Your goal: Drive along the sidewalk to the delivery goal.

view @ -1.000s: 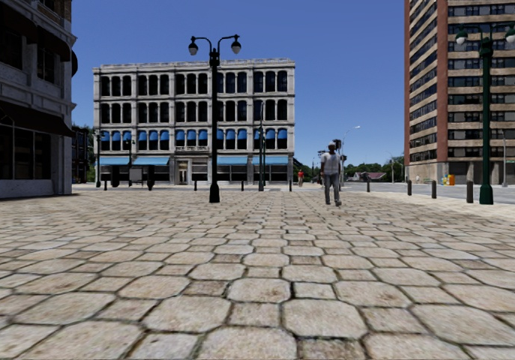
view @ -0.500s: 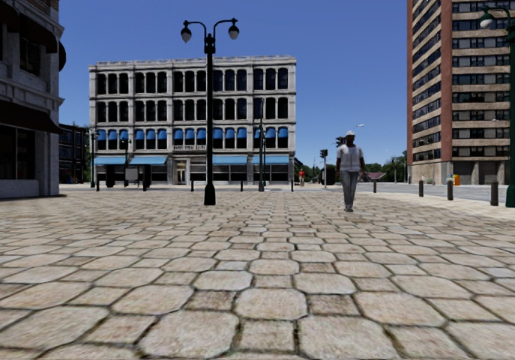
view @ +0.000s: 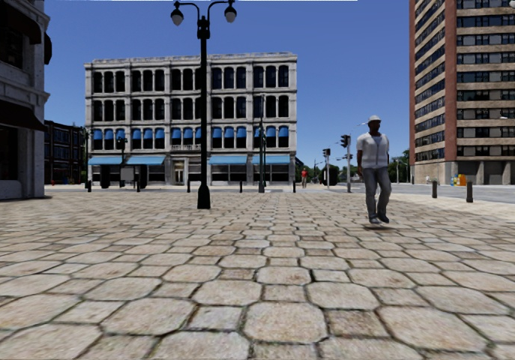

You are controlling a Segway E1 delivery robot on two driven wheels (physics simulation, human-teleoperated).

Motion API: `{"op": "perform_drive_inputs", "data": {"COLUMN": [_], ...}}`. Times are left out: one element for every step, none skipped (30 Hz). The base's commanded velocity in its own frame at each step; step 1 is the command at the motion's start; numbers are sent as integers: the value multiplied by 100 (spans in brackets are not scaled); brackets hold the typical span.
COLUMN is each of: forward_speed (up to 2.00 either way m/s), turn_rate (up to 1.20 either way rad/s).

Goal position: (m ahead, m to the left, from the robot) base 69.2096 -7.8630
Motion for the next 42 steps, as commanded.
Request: {"op": "perform_drive_inputs", "data": {"forward_speed": [200,200,200,200,200,200,200,200,200,200,200,200,200,200,200,200,200,200,200,200,200,200,200,200,200,200,200,200,200,200,200,200,200,200,200,200,200,200,200,200,200,200], "turn_rate": [0,0,0,0,0,-11,-18,-20,-20,-20,-20,-20,-20,-20,-20,-20,-20,-20,-20,-20,-21,-22,-22,-24,-24,-25,-25,-25,-25,-25,-25,-25,-25,-25,-25,-25,-25,-25,-25,-25,-1,0]}}
